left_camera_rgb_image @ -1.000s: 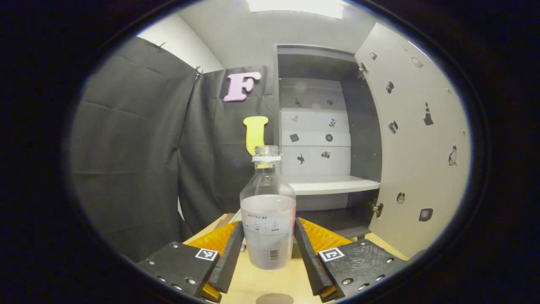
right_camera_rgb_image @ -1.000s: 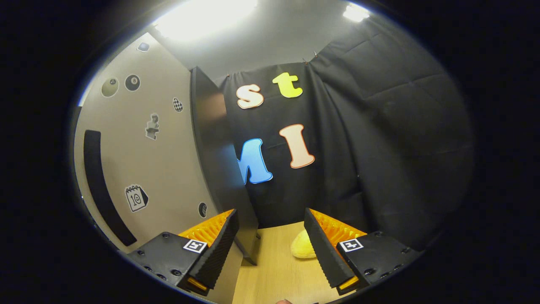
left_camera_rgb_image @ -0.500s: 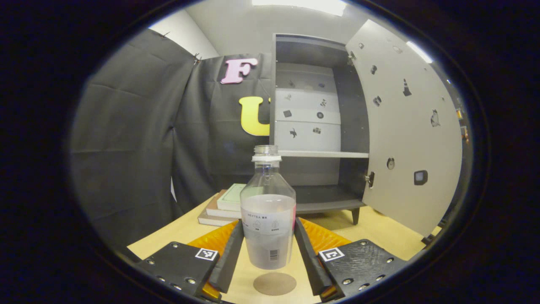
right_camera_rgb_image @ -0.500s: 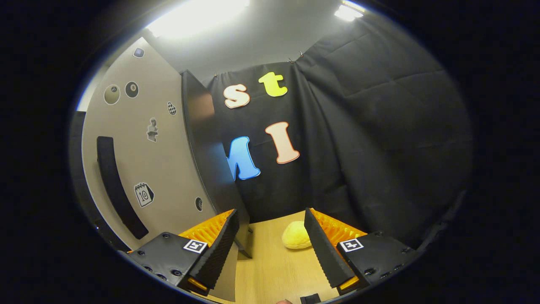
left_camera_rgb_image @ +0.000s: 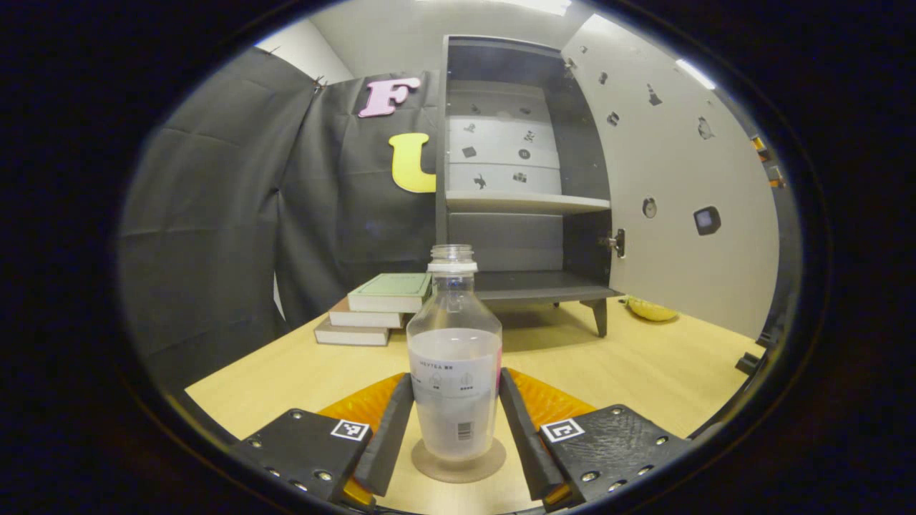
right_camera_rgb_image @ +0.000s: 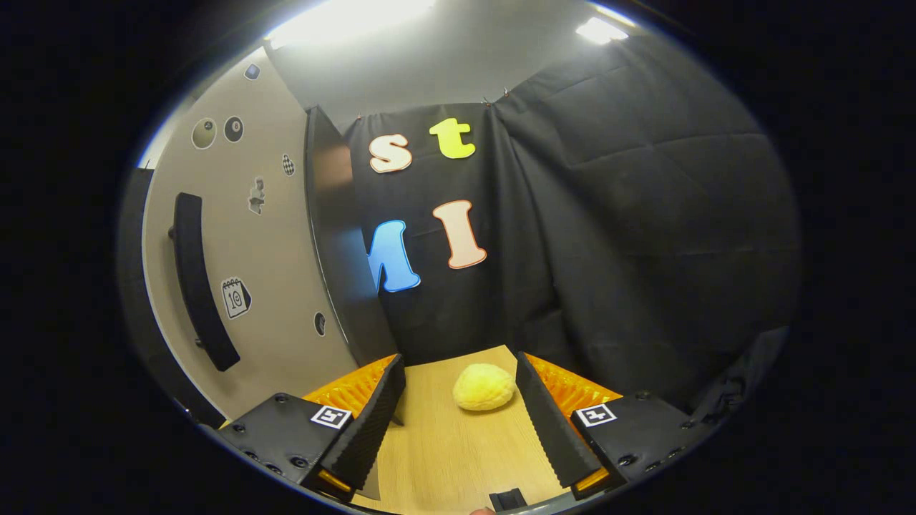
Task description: Open the cabinet door with the right hand, grasp the bottle in the cabinet with the left hand and place it on the coaster, then close the cabinet door with the right hand.
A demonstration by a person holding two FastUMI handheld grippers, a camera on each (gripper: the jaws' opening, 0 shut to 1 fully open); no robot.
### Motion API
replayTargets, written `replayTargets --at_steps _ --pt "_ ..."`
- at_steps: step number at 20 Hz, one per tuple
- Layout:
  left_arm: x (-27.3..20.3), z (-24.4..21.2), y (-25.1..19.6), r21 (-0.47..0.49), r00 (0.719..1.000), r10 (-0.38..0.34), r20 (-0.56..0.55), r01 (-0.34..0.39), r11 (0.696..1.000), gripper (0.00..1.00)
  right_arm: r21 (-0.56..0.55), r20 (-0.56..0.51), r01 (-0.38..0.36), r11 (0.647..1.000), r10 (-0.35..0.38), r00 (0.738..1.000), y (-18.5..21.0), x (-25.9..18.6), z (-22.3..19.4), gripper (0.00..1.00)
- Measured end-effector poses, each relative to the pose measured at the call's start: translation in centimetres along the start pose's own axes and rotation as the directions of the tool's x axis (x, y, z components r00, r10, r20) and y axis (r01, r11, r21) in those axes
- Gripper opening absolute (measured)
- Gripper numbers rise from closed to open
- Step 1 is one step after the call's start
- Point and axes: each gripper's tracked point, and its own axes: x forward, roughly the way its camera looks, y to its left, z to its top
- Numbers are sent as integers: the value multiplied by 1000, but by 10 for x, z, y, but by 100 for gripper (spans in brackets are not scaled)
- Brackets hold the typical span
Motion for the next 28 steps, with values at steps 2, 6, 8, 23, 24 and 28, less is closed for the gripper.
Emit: replayTargets --at_steps 2,6,8,23,24,28 --pt "2 -10 0 6 1000 9 -2 -9 1000 70 -12 -13 3 1000 -4 1000 -2 -5 -3 98" --pt "0 -27 0 8 1000 30 -3 -30 1000 72 -48 -11 13 999 -13 1000 -1 -8 0 98" --pt "-2 -27 -1 17 999 35 12 -35 999 70 -70 -18 1 998 -2 1000 4 -9 -1 98" --pt "-40 34 -10 47 998 54 10 -54 997 76 -48 -33 -56 997 55 998 26 -10 -10 98" --pt "-46 49 -10 54 998 56 19 -57 997 72 -37 -29 -59 998 58 998 27 -12 -8 98" --pt "-72 119 4 64 993 91 80 -96 993 75 -4 -1 -69 998 69 998 28 -19 3 98"
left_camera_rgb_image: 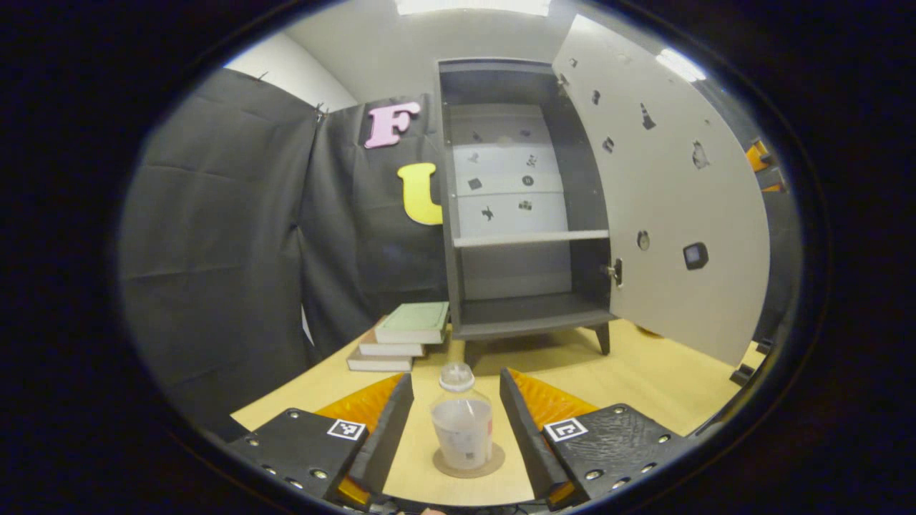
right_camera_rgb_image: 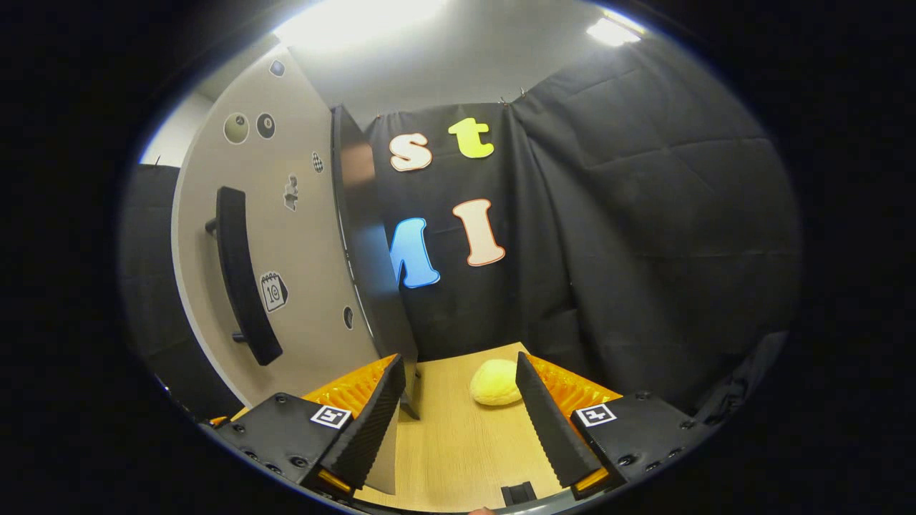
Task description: Open the cabinet door with the right hand, grasp the bottle in the cabinet with the left hand and place it on the coaster, then close the cabinet door with the right hand.
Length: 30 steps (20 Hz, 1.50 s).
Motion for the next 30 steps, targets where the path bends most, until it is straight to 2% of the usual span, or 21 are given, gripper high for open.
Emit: replayTargets --at_steps 5,6,7,8,14,17,20,24,27,28,30 --pt "-13 80 27 -12 994 94 50 -93 996 72 30 22 -42 999 41 999 -5 5 12 98" --pt "-16 97 30 -22 992 110 64 -109 994 72 31 21 -54 998 53 998 -8 8 13 93" --pt "-19 113 27 -34 990 123 75 -120 992 75 32 15 -73 997 73 997 -8 12 13 98" --pt "-22 127 25 -46 988 137 73 -134 990 72 41 -8 -90 995 90 996 -10 16 12 98" --pt "-39 180 -13 -49 983 172 58 -169 984 72 25 -65 -200 979 201 977 -6 38 11 98" --pt "-51 184 -28 -80 981 188 46 -183 980 75 -16 -105 -241 970 238 965 6 48 11 98" --pt "-61 188 -31 -98 973 224 51 -218 971 72 -22 -109 -331 944 326 939 36 52 19 98" --pt "-63 187 -27 -70 965 257 51 -253 965 72 -8 -117 -424 906 420 900 73 47 25 98" --pt "-63 191 -15 -66 961 267 76 -262 963 75 -30 -127 -470 882 463 877 95 40 25 98" --pt "-60 191 -10 -71 961 262 83 -256 964 72 -35 -127 -476 879 469 874 104 39 25 98" --pt "-51 190 2 -78 963 249 99 -242 967 73 -74 -114 -456 887 447 887 106 41 28 97"
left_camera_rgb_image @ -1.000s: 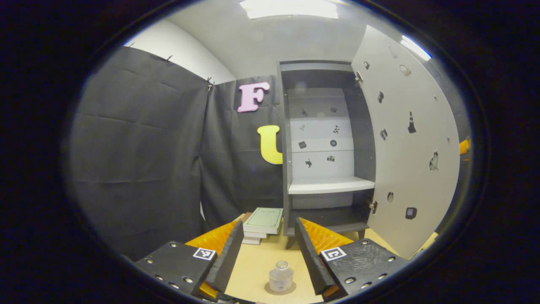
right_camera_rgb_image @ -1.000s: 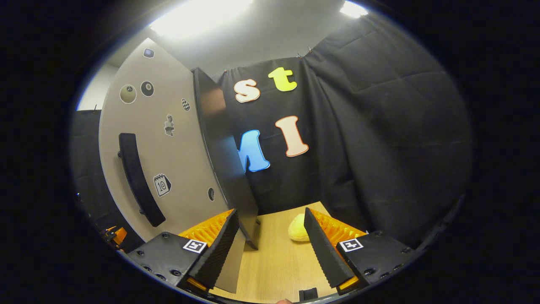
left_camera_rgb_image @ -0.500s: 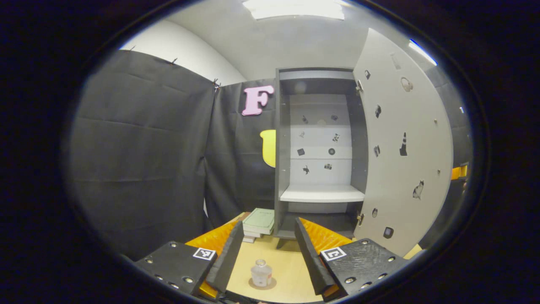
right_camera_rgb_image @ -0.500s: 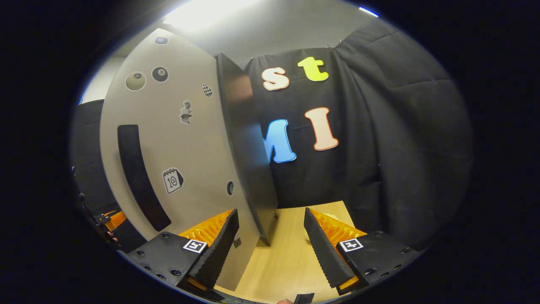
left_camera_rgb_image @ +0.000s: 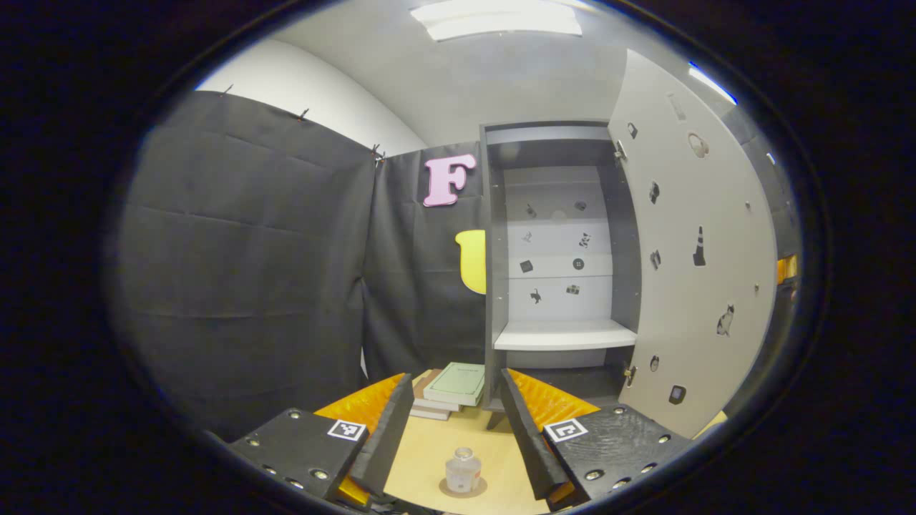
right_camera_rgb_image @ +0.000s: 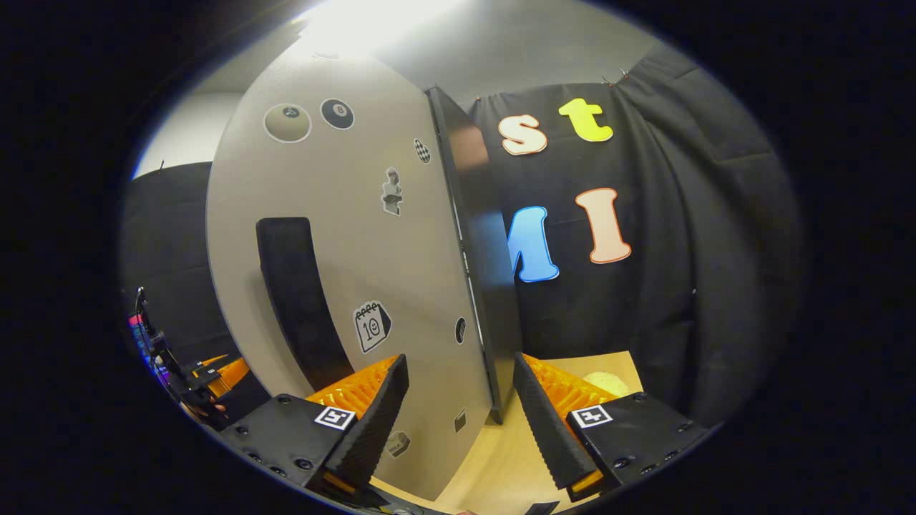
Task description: Open the cabinet door with the right hand, grasp the bottle in the cabinet with the left hand and place it on the coaster, then close the cabinet door with the right hand.
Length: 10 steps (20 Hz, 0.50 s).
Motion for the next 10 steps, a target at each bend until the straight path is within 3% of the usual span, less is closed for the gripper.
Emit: replayTargets --at_steps 5,10 --pt "44 -5 29 -14 998 -70 -4 70 997 73 -8 2 35 999 -35 999 18 9 -3 96" --pt "90 -17 52 -55 992 -125 -18 123 991 73 -7 9 9 1000 -9 1000 52 15 -8 96"
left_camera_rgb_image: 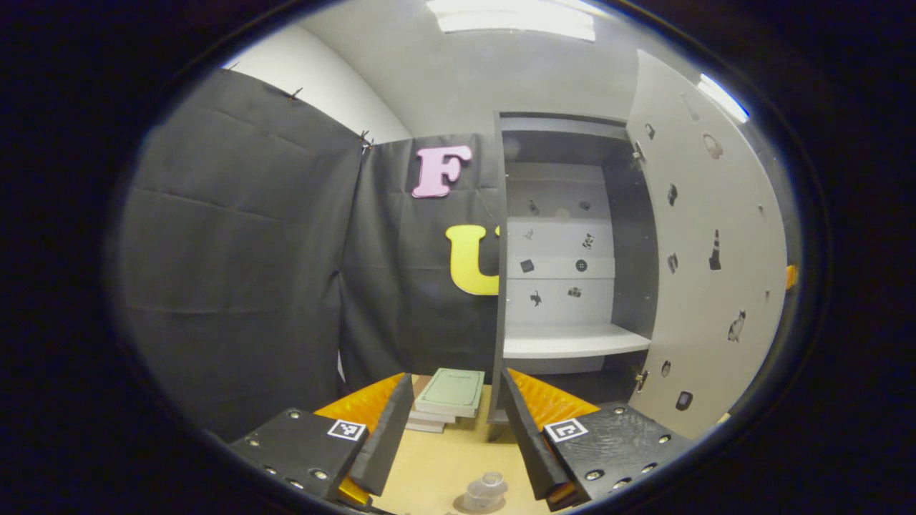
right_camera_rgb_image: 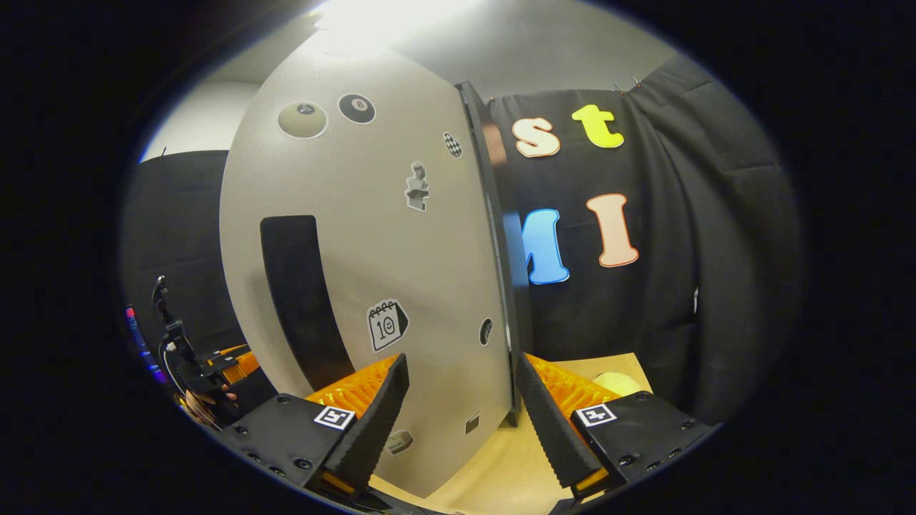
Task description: Open the cabinet door with the right hand, grasp the bottle in the cabinet with the left hand and place it on the coaster, then close the cabinet door with the right hand.
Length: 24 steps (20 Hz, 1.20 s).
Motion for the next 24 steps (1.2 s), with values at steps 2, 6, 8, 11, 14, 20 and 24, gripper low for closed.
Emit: replayTargets --at_steps 2,6,8,11,14,20,24 --pt "12 -6 10 -10 1000 -20 -7 20 1000 75 6 1 -4 1000 4 1000 11 7 0 96" --pt "35 -10 32 28 998 -54 -20 55 998 72 2 13 13 1000 -13 1000 26 23 1 96" --pt "44 -9 44 41 998 -68 -15 68 997 72 2 19 20 1000 -20 1000 36 28 0 96" --pt "56 -11 58 42 996 -86 -15 86 995 73 6 17 27 1000 -27 999 50 38 -2 96" --pt "63 -15 73 42 996 -91 -18 92 995 73 -7 24 27 1000 -27 999 62 49 -2 96" --pt "66 -24 116 71 998 -46 -33 49 996 75 -35 24 31 999 -30 999 87 75 -9 96" --pt "65 -30 144 74 999 -8 -49 12 997 75 -40 21 20 999 -19 1000 98 98 -14 97"
